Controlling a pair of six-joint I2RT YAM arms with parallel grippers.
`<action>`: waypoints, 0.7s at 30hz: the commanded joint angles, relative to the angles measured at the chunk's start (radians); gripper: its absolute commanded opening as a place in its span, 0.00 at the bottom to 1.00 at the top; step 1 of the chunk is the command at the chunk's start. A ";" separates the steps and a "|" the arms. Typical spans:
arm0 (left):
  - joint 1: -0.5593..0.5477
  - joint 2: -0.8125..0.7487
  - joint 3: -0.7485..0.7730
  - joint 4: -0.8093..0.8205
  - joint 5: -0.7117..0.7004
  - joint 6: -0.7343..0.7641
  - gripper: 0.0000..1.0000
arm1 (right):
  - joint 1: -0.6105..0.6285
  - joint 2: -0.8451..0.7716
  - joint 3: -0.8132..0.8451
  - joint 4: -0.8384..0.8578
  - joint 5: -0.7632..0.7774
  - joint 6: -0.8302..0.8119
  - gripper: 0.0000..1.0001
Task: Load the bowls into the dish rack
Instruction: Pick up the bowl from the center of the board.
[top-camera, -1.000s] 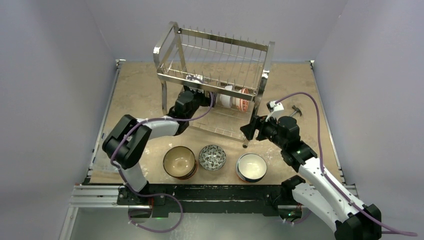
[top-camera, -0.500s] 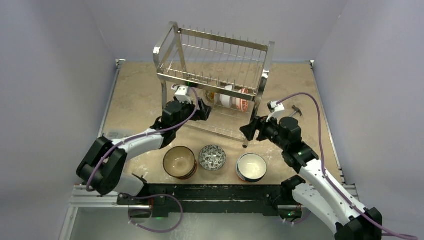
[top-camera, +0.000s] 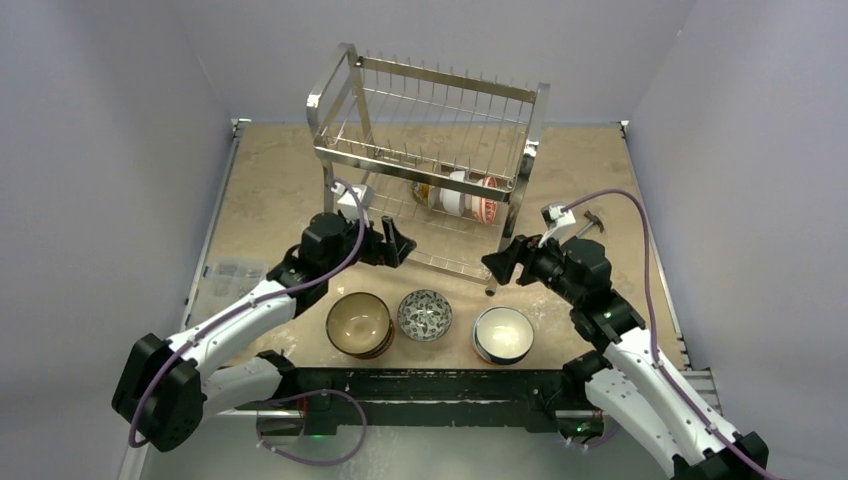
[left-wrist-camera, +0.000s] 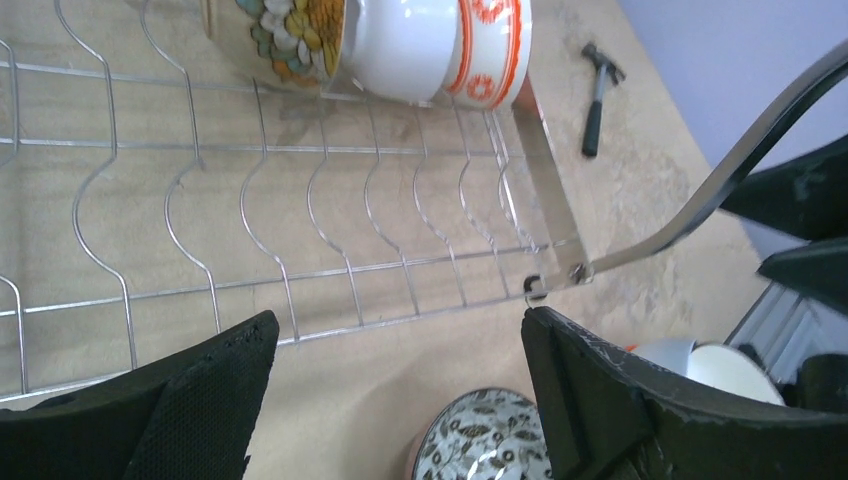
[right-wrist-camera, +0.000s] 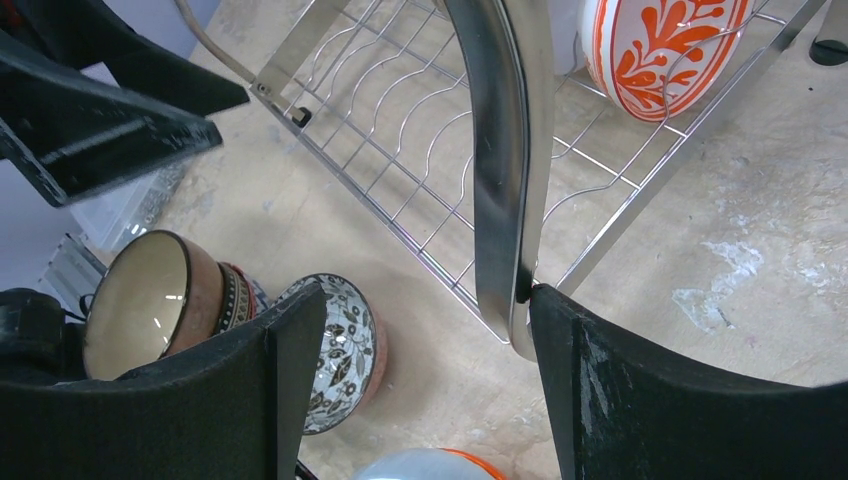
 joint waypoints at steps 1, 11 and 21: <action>0.001 0.019 0.055 -0.180 0.099 0.109 0.90 | -0.004 -0.029 0.010 -0.003 -0.037 0.023 0.77; -0.092 0.194 0.196 -0.418 0.119 0.250 0.88 | -0.004 -0.036 0.007 -0.011 -0.048 0.033 0.77; -0.242 0.400 0.290 -0.509 0.006 0.309 0.77 | -0.004 -0.045 0.007 -0.015 -0.057 0.038 0.77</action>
